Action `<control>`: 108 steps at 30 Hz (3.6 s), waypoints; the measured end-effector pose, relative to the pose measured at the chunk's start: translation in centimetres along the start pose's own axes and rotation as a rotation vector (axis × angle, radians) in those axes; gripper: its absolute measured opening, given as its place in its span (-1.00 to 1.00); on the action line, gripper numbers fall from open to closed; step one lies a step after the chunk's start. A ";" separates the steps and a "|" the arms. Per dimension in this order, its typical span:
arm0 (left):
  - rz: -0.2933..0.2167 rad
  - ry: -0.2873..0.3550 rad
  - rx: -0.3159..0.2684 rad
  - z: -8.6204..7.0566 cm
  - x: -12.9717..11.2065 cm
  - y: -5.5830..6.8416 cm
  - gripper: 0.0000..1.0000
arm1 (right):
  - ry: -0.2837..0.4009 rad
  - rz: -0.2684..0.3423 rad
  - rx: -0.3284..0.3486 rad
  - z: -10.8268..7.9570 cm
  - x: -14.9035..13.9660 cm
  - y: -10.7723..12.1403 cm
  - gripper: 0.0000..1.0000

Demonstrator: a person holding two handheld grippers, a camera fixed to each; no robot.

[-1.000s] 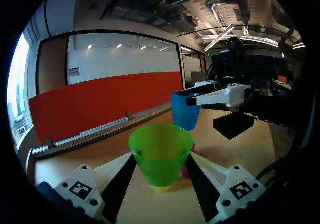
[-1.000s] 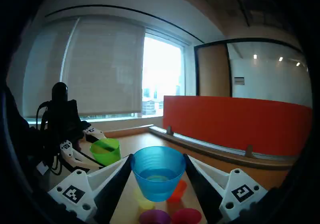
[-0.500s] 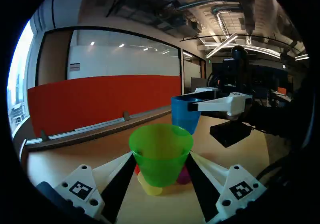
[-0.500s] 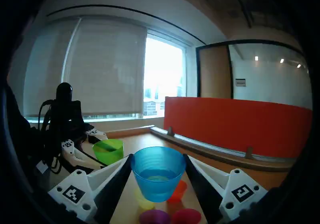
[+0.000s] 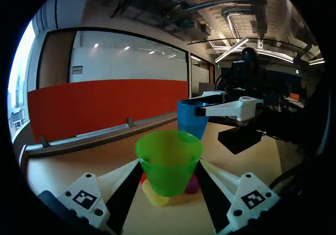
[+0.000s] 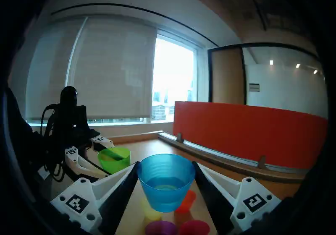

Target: Pour water

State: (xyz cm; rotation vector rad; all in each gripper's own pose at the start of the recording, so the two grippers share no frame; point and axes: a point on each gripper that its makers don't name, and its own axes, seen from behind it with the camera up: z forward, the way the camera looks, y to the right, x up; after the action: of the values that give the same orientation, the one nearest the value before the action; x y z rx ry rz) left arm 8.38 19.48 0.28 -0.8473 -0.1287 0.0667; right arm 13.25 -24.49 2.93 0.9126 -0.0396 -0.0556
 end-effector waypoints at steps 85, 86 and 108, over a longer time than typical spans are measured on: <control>0.000 0.038 -0.066 0.4 0.3 2.6 0.65 | -0.020 -0.447 0.030 1.5 5.2 -0.7 0.83; 0.000 0.038 -0.067 0.4 0.3 2.7 0.65 | -0.017 -0.455 0.030 1.6 5.3 -0.8 0.83; 0.001 0.042 -0.076 0.6 0.3 3.0 0.65 | -0.022 -0.654 0.027 2.8 6.4 -1.4 0.83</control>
State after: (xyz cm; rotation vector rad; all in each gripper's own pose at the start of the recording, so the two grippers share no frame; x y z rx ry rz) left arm 8.60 21.93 -1.58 -0.9242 -0.0918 0.0449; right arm 19.47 -27.93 3.62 0.9208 0.2395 -0.6736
